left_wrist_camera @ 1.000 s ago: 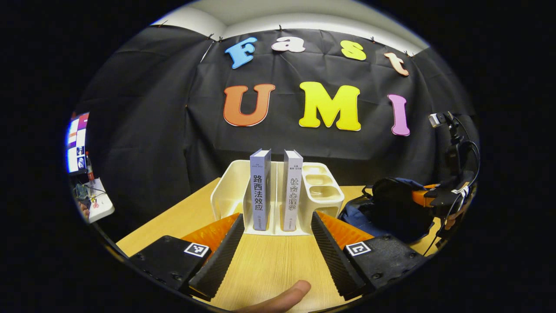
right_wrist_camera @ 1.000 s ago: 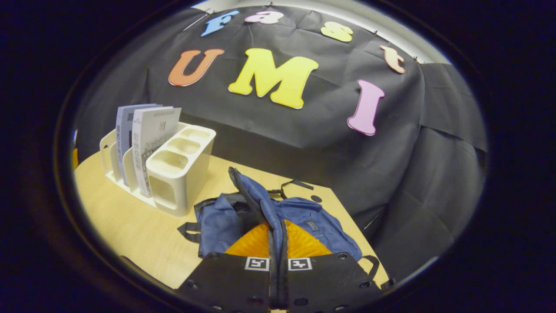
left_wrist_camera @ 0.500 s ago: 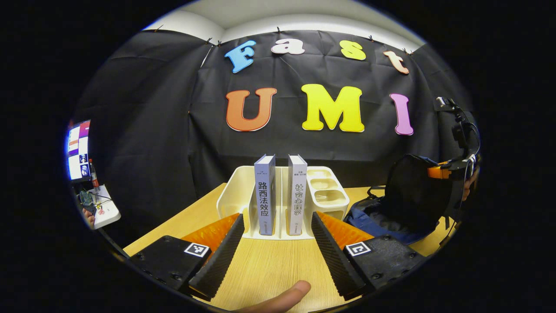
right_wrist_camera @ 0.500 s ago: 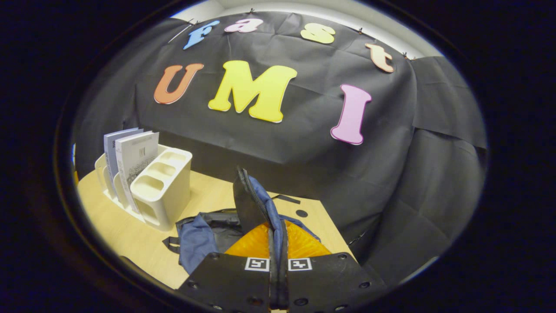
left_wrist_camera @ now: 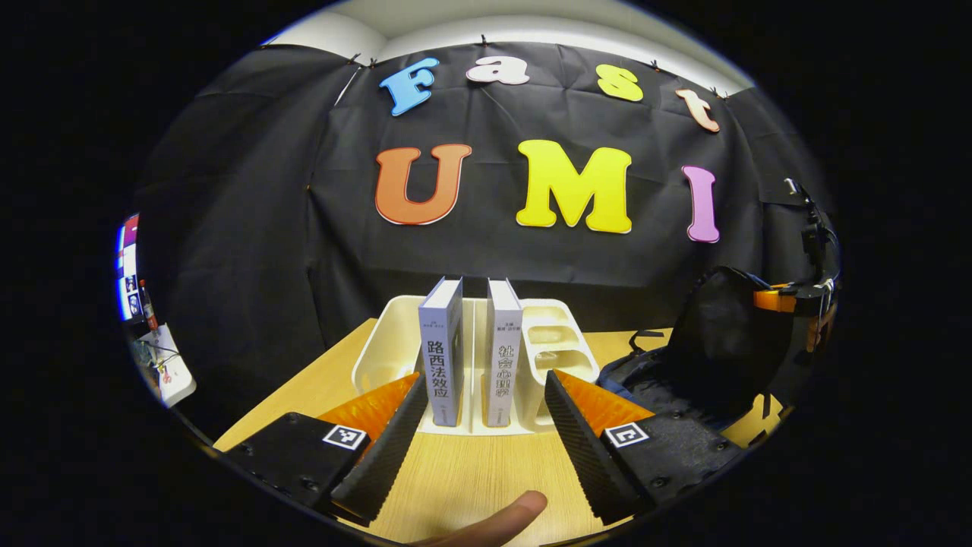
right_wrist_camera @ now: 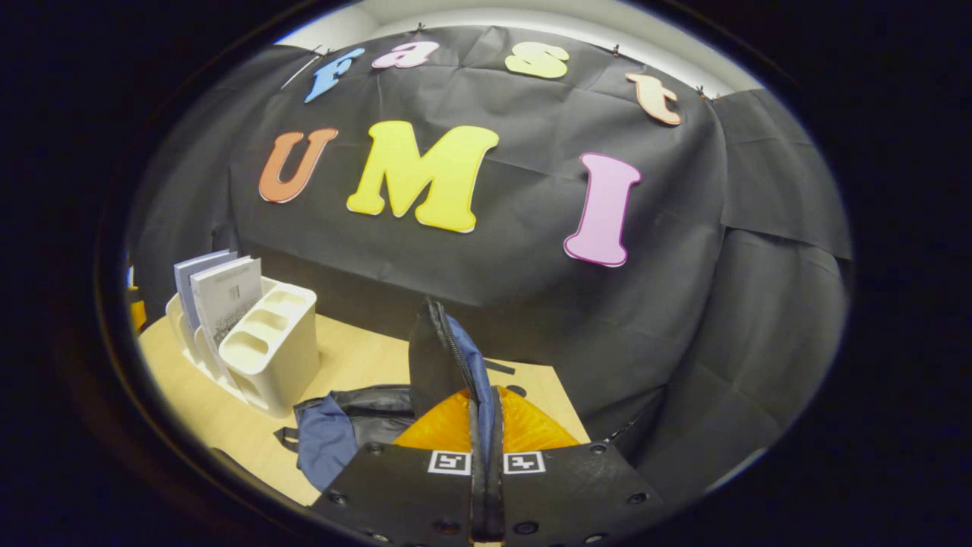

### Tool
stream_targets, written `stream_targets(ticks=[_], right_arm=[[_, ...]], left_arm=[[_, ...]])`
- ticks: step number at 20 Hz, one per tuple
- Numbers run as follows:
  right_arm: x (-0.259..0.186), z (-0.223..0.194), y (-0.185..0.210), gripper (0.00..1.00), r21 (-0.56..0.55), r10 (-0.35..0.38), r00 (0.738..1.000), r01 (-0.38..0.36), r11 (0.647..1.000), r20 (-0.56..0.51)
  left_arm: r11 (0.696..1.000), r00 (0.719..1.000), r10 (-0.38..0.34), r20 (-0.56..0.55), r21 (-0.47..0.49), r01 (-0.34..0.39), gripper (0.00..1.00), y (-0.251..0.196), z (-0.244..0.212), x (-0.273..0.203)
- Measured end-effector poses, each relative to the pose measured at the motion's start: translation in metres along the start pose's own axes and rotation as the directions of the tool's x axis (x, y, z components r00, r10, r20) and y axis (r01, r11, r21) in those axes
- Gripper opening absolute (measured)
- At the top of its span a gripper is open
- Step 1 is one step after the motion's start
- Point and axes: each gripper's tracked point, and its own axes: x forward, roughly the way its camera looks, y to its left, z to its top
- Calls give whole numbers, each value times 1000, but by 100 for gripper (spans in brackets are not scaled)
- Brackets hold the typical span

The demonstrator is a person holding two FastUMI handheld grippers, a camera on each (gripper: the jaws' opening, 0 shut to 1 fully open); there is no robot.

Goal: Open the schoolbag, grab two books from the bookshelf and put them into the schoolbag.

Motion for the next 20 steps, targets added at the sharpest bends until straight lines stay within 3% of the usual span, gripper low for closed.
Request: stream_targets(ticks=[11, 16, 20], right_arm=[[0, 3, -27, 1, 3, 27, 999, -27, 1000, 26], [-6, 4, -24, 1, 5, 48, 998, -49, 999, 46], [-6, 0, -26, 1, 14, 54, 998, -54, 998, 43]], left_arm=[[999, 1000, -16, 13, 43, 15, 97, -13, 59, 80], [999, 998, -40, -48, 23, 41, 97, -20, 71, 119], [997, 996, -24, -89, 75, 31, 97, -22, 79, 149]])
